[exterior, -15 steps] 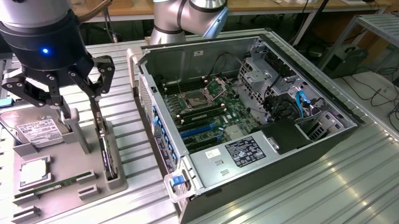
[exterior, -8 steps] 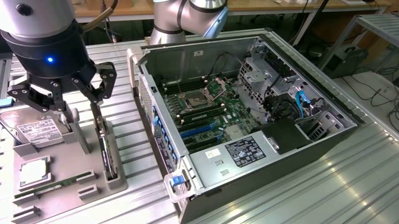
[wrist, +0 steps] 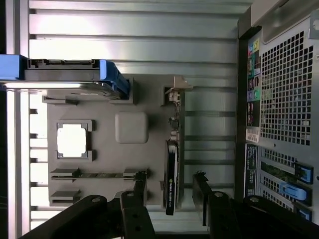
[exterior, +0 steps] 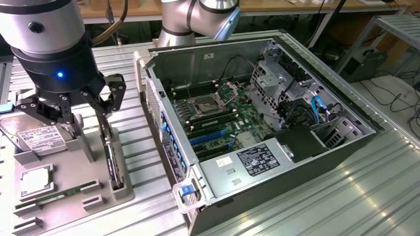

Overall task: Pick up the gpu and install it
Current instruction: 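Pick up the gpu and move the gpu toward the slot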

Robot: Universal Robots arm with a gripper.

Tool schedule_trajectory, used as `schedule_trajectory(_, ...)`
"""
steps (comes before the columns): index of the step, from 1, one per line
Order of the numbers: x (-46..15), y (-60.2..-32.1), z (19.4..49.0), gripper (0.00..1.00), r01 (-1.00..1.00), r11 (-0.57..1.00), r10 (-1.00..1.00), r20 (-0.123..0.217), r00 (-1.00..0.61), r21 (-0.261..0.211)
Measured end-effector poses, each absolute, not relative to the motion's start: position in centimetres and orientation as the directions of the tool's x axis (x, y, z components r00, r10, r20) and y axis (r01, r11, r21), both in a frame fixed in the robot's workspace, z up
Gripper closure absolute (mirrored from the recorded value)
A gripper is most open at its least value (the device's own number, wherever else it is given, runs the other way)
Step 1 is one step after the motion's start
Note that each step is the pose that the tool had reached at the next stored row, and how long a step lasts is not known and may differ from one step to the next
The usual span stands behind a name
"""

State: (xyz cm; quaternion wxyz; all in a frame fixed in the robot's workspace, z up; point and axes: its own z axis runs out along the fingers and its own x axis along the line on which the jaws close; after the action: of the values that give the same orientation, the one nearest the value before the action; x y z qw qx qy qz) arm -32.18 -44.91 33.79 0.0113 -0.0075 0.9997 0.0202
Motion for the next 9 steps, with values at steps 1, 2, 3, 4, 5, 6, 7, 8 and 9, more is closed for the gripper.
schedule_trajectory(1,-32.2,-44.9,33.6,0.50,-0.015,0.999,-0.014,-0.023,-1.000,0.040)
schedule_trajectory(2,-32.2,-44.9,33.4,0.50,-0.016,0.999,-0.015,-0.023,-1.000,0.040)
schedule_trajectory(3,-32.1,-44.9,33.2,0.50,-0.018,0.999,-0.017,-0.023,-1.000,0.040)
schedule_trajectory(4,-32.1,-44.9,33.0,0.50,-0.019,0.999,-0.018,-0.023,-1.000,0.040)
schedule_trajectory(5,-32.1,-44.9,32.8,0.50,-0.021,0.999,-0.020,-0.023,-1.000,0.039)
schedule_trajectory(6,-32.1,-44.9,32.7,0.50,-0.024,0.999,-0.023,-0.023,-0.999,0.039)
schedule_trajectory(7,-32.1,-44.9,32.5,0.50,-0.030,0.999,-0.030,-0.023,-0.999,0.039)
schedule_trajectory(8,-32.1,-44.9,32.3,0.50,-0.039,0.998,-0.038,-0.023,-0.999,0.039)
schedule_trajectory(9,-32.0,-44.9,32.1,0.50,-0.050,0.998,-0.050,-0.023,-0.999,0.039)
